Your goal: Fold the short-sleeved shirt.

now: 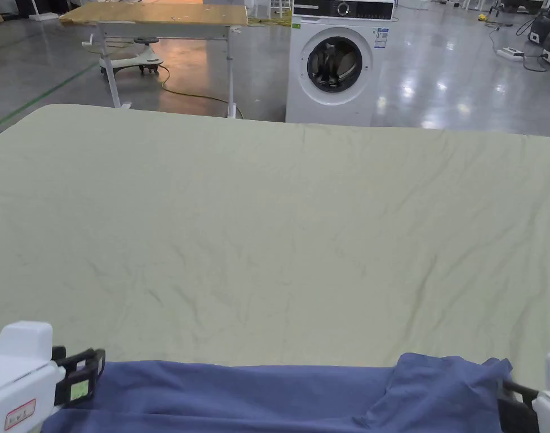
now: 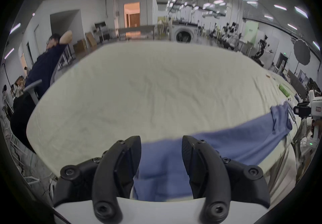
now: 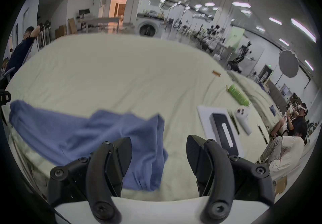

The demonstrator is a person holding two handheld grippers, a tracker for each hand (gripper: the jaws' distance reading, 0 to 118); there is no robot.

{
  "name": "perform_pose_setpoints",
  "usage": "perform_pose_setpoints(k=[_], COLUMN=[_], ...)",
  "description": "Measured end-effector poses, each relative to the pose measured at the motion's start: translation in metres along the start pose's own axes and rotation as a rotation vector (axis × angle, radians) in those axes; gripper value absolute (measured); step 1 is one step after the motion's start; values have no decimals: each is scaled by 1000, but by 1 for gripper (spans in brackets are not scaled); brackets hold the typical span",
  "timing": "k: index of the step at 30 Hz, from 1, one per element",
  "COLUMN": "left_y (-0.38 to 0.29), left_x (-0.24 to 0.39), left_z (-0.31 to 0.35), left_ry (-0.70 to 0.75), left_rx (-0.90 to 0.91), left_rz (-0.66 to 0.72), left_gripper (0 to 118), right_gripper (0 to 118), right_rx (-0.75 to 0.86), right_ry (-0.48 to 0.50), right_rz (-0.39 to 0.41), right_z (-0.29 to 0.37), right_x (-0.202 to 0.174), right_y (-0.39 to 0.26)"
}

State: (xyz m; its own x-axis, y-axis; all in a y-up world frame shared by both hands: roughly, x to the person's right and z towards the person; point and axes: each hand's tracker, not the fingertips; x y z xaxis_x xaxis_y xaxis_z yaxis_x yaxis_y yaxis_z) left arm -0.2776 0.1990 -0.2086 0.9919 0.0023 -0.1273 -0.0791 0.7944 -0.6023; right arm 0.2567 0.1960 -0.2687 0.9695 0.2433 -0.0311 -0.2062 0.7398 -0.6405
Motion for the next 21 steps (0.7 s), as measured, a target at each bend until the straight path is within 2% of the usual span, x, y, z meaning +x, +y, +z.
perform_pose_setpoints(k=[2, 4, 6, 8, 9, 10, 12, 17, 21], left_y=[7, 17, 23, 27, 28, 29, 30, 26, 23], left_x=[0, 11, 22, 34, 35, 38, 43, 45, 21], left_z=[-6, -4, -3, -1, -4, -4, -1, 8, 11], left_ry=[10, 29, 46, 59, 63, 74, 87, 92, 90], left_rx=[82, 166, 244, 313, 339, 364, 405, 476, 388], left_rz=[-7, -17, -32, -47, -45, -45, -43, -55, -44], left_gripper=[50, 49, 48, 41, 32, 16, 0, 0, 0], right_gripper=[67, 59, 56, 33, 18, 7, 3, 0, 0], right_rx=[97, 200, 301, 368, 404, 430, 460, 564, 597], right_ry=[1, 41, 62, 59, 77, 94, 117, 107, 107], right_rz=[-34, -87, -123, -141, -155, -167, -190, -178, -161], right_z=[3, 7, 9, 11, 12, 13, 15, 21, 23], right_x=[-8, -19, -31, -47, -53, -57, -66, -81, -87], right_y=[8, 14, 19, 25, 27, 29, 34, 40, 46])
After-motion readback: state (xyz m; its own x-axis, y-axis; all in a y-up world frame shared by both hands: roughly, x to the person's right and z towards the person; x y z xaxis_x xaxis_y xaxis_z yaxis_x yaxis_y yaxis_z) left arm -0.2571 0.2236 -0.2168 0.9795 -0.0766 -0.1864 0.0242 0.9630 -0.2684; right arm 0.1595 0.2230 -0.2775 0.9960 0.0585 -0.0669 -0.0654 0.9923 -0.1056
